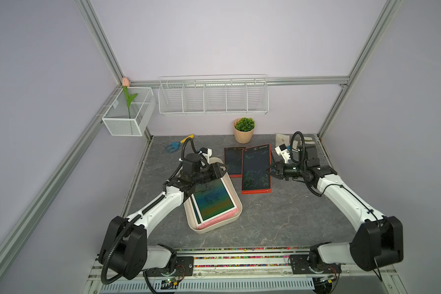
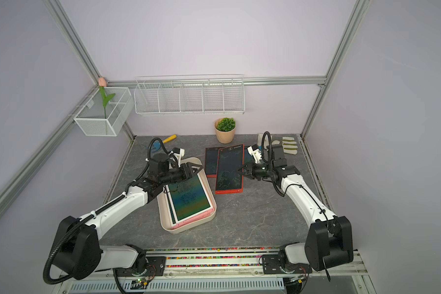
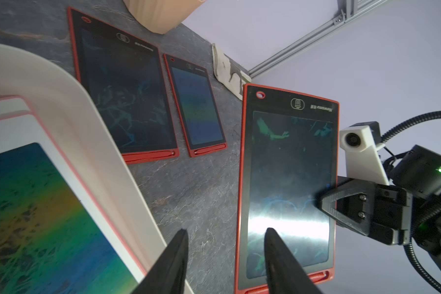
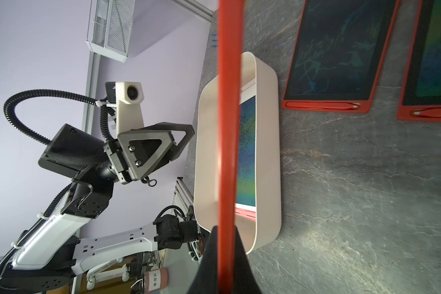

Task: Take out the writing tablet from the storage box
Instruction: Pick up the writing tablet from the storage box.

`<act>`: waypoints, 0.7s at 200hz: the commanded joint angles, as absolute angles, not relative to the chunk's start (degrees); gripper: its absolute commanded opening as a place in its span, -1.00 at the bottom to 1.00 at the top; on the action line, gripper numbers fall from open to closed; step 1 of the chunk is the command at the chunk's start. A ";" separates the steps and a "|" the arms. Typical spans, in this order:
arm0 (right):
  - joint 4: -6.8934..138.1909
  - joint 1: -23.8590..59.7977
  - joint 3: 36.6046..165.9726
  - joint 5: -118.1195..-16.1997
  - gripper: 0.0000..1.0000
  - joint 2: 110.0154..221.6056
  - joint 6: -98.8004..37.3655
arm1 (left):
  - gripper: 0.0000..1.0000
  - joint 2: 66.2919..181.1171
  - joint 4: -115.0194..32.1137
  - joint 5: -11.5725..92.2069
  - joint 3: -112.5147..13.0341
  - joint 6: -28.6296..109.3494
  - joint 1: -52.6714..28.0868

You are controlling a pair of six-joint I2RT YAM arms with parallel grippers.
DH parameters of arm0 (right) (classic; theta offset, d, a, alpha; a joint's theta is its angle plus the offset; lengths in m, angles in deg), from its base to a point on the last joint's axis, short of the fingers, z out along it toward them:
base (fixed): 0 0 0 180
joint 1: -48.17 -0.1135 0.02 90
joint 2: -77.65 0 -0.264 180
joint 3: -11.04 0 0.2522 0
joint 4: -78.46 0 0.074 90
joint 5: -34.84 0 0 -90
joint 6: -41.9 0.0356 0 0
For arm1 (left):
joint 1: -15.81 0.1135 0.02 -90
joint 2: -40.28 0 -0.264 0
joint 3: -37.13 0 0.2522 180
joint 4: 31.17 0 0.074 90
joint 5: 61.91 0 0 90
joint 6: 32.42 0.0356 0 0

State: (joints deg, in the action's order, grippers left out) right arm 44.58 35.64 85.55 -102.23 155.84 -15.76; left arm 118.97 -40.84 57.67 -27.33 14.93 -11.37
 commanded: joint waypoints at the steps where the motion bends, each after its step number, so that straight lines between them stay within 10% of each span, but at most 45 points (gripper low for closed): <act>1: 47.20 36.03 84.42 -105.60 -0.86 153.70 -16.45 | -0.02 122.49 -35.51 61.64 -28.73 15.33 -12.37; 140: 52.40 37.95 82.01 -110.21 -0.86 152.31 -13.33 | 0.02 132.54 -27.71 68.37 -32.80 14.32 -17.15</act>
